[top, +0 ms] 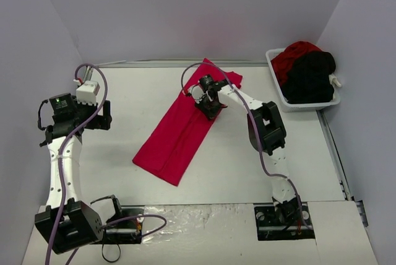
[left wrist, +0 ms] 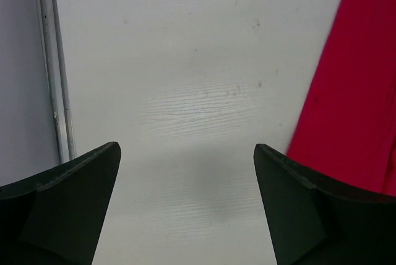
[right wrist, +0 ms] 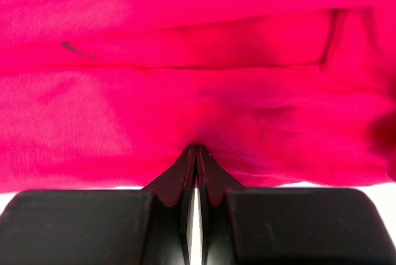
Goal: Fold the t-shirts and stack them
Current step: Rotate the tshirt 90 degrees
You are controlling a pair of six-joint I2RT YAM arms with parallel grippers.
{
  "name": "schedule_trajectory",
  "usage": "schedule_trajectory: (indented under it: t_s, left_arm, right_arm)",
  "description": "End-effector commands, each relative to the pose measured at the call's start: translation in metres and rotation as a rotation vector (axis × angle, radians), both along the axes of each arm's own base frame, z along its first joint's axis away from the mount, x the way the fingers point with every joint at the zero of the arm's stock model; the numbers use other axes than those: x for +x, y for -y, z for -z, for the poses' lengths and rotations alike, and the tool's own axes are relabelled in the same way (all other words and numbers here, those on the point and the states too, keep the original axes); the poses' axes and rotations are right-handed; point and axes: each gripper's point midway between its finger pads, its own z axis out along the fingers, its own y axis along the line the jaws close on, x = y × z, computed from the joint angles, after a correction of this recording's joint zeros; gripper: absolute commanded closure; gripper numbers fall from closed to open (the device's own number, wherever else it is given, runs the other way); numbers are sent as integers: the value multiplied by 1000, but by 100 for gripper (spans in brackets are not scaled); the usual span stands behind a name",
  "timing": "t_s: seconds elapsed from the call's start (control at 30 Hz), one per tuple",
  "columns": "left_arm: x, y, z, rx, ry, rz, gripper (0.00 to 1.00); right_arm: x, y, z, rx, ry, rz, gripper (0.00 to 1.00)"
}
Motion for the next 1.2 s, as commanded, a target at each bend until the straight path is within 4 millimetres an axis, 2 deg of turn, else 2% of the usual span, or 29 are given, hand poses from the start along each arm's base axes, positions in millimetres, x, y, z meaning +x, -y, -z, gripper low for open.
schedule_trajectory:
  t_s: [0.0, 0.03, 0.1, 0.13, 0.17, 0.33, 0.53, 0.67, 0.77, 0.8, 0.9, 1.07, 1.1, 1.13, 1.17]
  left_arm:
    - [12, -2, -9, -7, 43, -1, 11]
    - [14, -2, -8, -12, 39, 1, 10]
    - [17, -2, -6, -21, 36, 4, 8]
    - [19, -1, -4, -25, 34, 6, 7]
    - [20, 0, -4, -29, 33, 12, 6]
    - [26, 3, 1, -40, 18, 26, 3]
    - [32, 11, 6, -45, 7, 57, 5]
    - [35, 27, 13, -31, -19, 113, 6]
    - [35, 39, 19, -7, -39, 157, 6]
    - [35, 45, 20, 16, -43, 177, 6]
    - [34, 54, 21, 33, -48, 204, 6]
    - [27, 70, 22, 30, -62, 276, 6]
    - [24, 77, 22, 50, -69, 314, 6]
    - [22, 81, 22, 63, -69, 335, 6]
    - [19, 86, 24, 76, -76, 365, 6]
  right_arm:
    - [21, 53, 28, -153, -17, 82, 100]
    - [36, 57, 21, -138, 7, 105, 100]
    - [45, 64, 24, -143, 4, 121, 100]
    - [61, 67, 14, -132, 39, 138, 100]
    - [67, 72, 18, -151, 44, 148, 100]
    - [104, 88, 11, -191, 124, 199, 100]
    - [128, 101, 8, -216, 182, 255, 100]
    - [136, 101, 7, -206, 199, 280, 100]
    - [129, 98, 8, -173, 170, 280, 100]
    - [127, 91, -3, -131, 170, 268, 100]
    - [116, 88, -19, -104, 162, 259, 100]
    - [88, 80, -48, -40, 132, 224, 100]
    - [79, 81, -61, -25, 134, 219, 94]
    - [72, 80, -68, -10, 131, 213, 94]
    - [66, 78, -88, 24, 149, 204, 93]
